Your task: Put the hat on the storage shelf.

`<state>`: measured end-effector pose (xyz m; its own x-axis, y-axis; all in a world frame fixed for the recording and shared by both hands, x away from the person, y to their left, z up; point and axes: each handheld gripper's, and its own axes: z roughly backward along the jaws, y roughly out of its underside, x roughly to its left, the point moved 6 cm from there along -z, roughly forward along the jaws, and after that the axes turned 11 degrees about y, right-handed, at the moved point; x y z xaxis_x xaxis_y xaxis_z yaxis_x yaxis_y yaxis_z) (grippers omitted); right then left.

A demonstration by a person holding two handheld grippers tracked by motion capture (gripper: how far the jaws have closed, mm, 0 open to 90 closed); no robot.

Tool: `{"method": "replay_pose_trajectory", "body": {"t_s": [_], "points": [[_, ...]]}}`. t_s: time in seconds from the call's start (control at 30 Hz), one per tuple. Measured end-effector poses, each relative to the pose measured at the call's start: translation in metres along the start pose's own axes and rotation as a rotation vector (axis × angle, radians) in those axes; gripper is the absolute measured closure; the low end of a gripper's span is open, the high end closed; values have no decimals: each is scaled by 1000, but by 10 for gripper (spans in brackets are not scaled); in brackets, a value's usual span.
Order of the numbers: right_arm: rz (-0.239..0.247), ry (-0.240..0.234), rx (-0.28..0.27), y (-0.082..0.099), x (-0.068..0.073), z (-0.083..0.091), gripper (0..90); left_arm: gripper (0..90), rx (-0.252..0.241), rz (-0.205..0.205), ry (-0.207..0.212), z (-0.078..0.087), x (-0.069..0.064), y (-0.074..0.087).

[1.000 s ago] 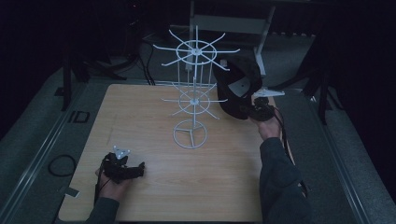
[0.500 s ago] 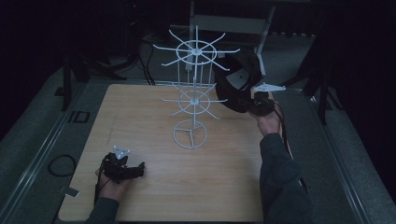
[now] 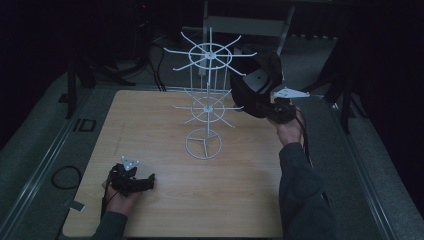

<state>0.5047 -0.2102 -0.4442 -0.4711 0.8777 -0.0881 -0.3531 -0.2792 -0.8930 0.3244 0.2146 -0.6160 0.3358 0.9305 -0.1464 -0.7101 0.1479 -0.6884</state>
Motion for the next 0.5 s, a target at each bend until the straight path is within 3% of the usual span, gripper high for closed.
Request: {"method": "replay_pose_trajectory", "body": {"t_s": [0.5], "points": [[17,-3,-56,-14,6,8,867,15,0,0,0,0,0,0]]}}
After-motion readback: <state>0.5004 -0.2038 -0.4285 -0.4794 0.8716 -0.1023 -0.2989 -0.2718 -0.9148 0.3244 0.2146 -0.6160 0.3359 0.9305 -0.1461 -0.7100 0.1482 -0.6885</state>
